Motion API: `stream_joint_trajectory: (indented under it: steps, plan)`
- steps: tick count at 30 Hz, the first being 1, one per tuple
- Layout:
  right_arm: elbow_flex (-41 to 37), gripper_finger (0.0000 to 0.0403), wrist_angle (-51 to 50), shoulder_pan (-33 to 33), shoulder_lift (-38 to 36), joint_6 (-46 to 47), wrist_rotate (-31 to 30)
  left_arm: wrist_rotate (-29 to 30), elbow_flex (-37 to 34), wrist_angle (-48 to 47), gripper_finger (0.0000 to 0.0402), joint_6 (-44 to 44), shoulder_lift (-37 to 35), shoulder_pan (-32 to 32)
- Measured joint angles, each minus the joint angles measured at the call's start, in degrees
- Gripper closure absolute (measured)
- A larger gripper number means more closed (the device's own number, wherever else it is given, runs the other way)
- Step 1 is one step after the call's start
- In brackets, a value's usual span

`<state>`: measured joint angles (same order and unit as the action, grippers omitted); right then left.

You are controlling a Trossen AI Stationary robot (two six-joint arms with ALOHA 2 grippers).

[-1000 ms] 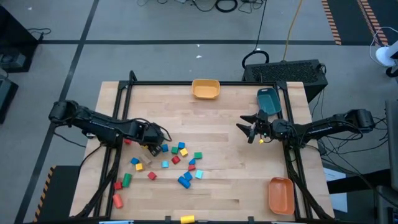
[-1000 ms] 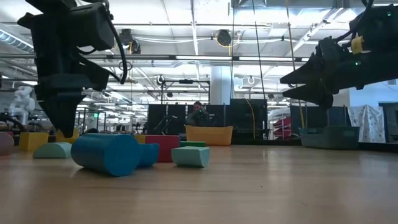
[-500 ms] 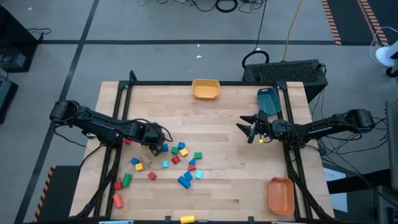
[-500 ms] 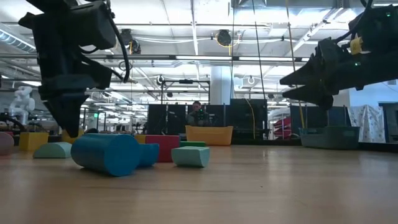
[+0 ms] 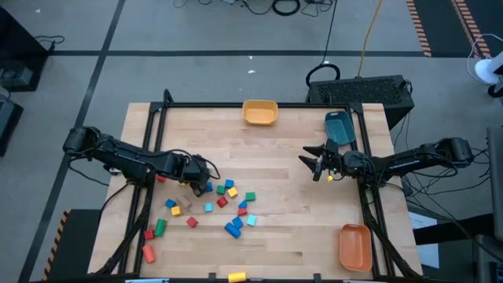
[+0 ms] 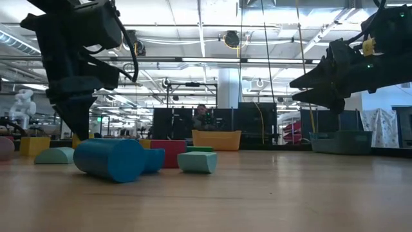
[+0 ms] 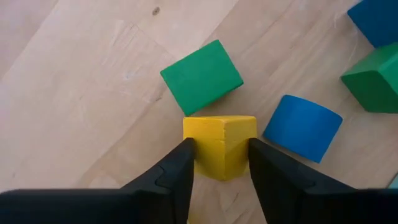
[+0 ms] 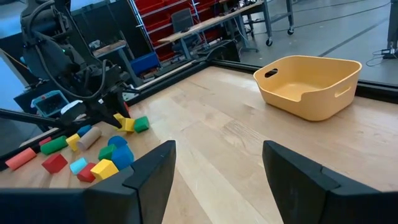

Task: Sort blocks by size
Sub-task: Put the yellow square block into the yellow bin

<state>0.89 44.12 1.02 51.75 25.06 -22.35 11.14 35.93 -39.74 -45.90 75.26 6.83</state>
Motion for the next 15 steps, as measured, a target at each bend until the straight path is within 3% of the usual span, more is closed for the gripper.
stream_joint_trajectory:
  steps: [9,15]
  plan:
    - [0.00,0.0174,0.24,0.00,0.00,0.00,-0.02,0.56,1.12,-0.26,0.0145,4.43,0.15,0.00]
    - [0.00,0.0174,0.26,0.02,0.00,-0.20,-0.02,0.96,0.80,0.47,0.0109,4.34,2.47,0.00]
